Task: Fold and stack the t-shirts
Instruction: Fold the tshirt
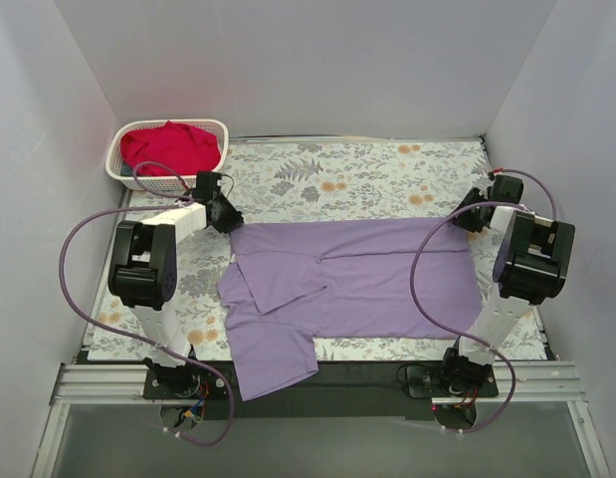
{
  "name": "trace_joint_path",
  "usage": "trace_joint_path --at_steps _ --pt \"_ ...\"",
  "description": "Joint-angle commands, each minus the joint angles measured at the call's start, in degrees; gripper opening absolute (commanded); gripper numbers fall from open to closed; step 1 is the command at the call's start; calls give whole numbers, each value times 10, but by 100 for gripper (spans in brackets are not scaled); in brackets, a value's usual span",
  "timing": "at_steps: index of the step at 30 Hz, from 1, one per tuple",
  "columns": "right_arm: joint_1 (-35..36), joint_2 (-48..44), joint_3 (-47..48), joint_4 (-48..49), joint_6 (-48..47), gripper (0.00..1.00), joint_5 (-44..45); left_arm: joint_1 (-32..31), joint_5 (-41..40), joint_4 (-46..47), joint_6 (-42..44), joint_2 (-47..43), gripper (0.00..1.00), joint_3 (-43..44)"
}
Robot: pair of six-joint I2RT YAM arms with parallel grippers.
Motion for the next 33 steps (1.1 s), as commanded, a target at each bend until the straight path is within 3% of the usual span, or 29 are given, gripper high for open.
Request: trace_joint_path --at_steps 1,11,14,21,25,28,33 --pt "-5 23 32 16 -4 31 30 -2 -42 0 0 19 21 15" --pt "-6 98 109 5 -20 31 40 7 -66 -30 9 102 20 108" --pt "-6 88 122 5 -24 31 28 7 -50 -35 18 98 26 137" --pt "14 -27 104 -33 -40 34 40 -6 -59 -42 55 -45 52 116" --pt "56 -122 38 -65 -39 44 59 -25 -89 -92 58 -146 61 77" --pt "112 -196 7 -96 -37 51 101 -38 -103 -138 49 -235 64 11" --pt "188 -295 -74 -159 -26 55 138 -82 -109 -211 27 -347 64 -95"
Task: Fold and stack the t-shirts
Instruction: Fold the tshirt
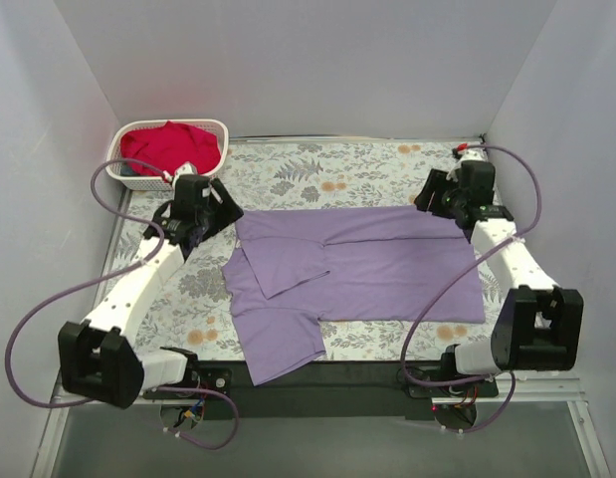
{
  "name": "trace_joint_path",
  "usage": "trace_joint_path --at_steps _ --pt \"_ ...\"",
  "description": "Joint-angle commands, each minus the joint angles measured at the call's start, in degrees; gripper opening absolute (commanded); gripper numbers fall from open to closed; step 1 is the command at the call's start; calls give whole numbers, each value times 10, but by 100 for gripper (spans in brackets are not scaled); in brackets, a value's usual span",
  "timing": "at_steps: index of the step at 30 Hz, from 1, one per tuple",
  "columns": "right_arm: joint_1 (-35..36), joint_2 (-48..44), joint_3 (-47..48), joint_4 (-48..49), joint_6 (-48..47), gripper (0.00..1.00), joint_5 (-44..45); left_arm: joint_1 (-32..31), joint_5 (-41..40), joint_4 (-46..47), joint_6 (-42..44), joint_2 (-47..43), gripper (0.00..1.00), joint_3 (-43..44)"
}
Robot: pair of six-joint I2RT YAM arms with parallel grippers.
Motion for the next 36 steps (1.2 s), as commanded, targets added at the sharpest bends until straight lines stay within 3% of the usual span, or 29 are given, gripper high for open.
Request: trace_joint_path --at_steps 1,8,14,25,36 --pt "41 -59 -59 -70 10 55 43 -34 -21 -96 -21 -47 64 -87" --pt "72 -191 -197 -116 5 58 56 -76 -2 -164 -99 -167 64 -234" --pt "72 -272 -286 -146 10 60 90 -100 -17 -180 -124 -143 61 -234" --pt "72 -265 -287 -146 13 55 78 -109 -20 -147 -138 -84 43 -261" --pt "72 -257 -275 -155 18 54 101 -129 -30 -146 -153 -40 38 -271"
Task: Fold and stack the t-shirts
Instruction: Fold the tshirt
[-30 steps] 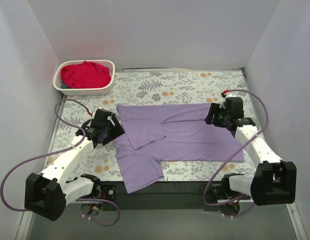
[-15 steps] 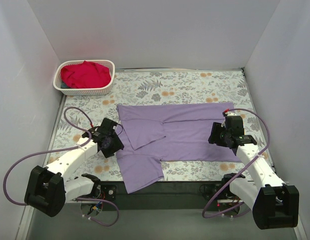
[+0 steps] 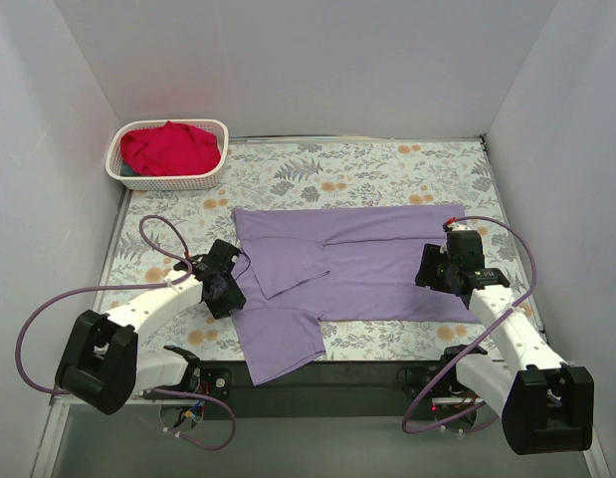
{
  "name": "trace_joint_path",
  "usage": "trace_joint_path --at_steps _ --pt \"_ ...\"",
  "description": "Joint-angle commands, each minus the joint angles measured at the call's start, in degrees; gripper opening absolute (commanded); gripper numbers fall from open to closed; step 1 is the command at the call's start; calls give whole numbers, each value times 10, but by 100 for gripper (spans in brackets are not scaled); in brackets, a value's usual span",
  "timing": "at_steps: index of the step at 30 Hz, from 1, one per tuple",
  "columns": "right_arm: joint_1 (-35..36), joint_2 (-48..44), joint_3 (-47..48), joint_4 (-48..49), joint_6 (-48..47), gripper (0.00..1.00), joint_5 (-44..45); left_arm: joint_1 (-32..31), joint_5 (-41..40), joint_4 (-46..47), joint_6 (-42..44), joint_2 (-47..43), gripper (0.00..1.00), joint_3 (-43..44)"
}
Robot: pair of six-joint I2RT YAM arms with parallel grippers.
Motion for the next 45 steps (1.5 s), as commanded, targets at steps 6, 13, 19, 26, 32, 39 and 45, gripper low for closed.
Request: trace_joint_path --at_steps 6,13,19,26,32,39,45 --pt "1 11 31 -22 10 56 25 -22 -15 2 -21 15 24 -9" --pt "-10 51 30 -44 31 56 41 -29 -24 3 -35 -13 0 -15" --pt "-82 57 14 -56 60 61 66 -29 -23 1 -43 -43 0 -17" --pt "-132 55 2 -72 75 58 117 -29 -21 2 -39 -45 0 -11" --pt "-161 65 28 -125 73 57 146 -29 -39 -1 -36 -53 0 0" --pt "-171 77 52 -182 94 57 139 -29 -39 10 -31 -84 0 -8" --pt "-173 67 40 -180 114 57 108 -29 -37 15 -30 -97 0 -13"
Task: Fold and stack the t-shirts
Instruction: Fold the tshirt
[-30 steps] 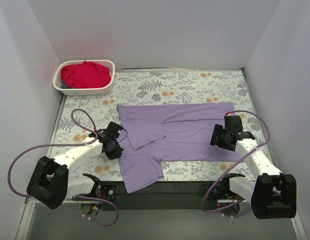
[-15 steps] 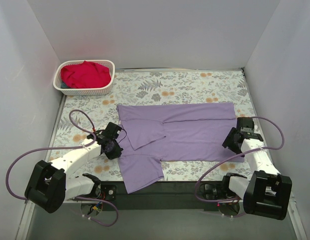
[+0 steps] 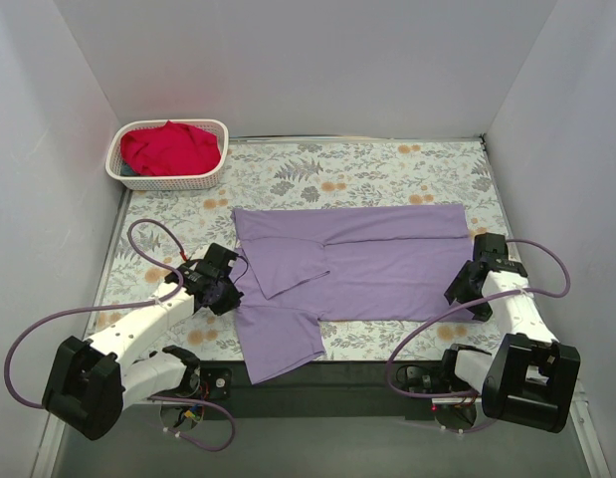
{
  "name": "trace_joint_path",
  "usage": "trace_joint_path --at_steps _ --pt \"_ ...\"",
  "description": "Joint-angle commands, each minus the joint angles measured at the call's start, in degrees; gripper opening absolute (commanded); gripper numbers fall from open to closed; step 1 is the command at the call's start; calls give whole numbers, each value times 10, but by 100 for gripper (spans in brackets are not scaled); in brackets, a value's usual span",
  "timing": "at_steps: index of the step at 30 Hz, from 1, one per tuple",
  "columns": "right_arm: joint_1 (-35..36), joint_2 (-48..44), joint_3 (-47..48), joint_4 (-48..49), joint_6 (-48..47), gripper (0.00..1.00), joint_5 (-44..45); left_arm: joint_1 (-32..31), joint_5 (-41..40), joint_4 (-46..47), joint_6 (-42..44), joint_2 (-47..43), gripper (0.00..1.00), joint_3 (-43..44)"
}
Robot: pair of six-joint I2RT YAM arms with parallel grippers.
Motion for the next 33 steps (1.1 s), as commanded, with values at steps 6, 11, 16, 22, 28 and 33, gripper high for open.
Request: trace_joint_path --at_steps 6,11,16,22,28,33 --pt "-11 -1 -1 -14 18 56 -28 -2 -13 7 1 -15 0 2" --pt "-16 21 -4 -11 16 55 -40 -2 -16 4 -1 -16 0 1" --pt "-19 38 -8 -3 15 54 -38 -2 -16 4 -2 -16 0 1" --pt "-20 56 -11 5 16 41 -39 -2 -18 3 -4 -19 0 -1" --pt "-24 47 -11 10 4 13 -38 -2 -23 -7 -15 -40 0 2" --pt "-26 34 -4 8 -5 1 -40 -2 -26 -16 -21 -57 0 7"
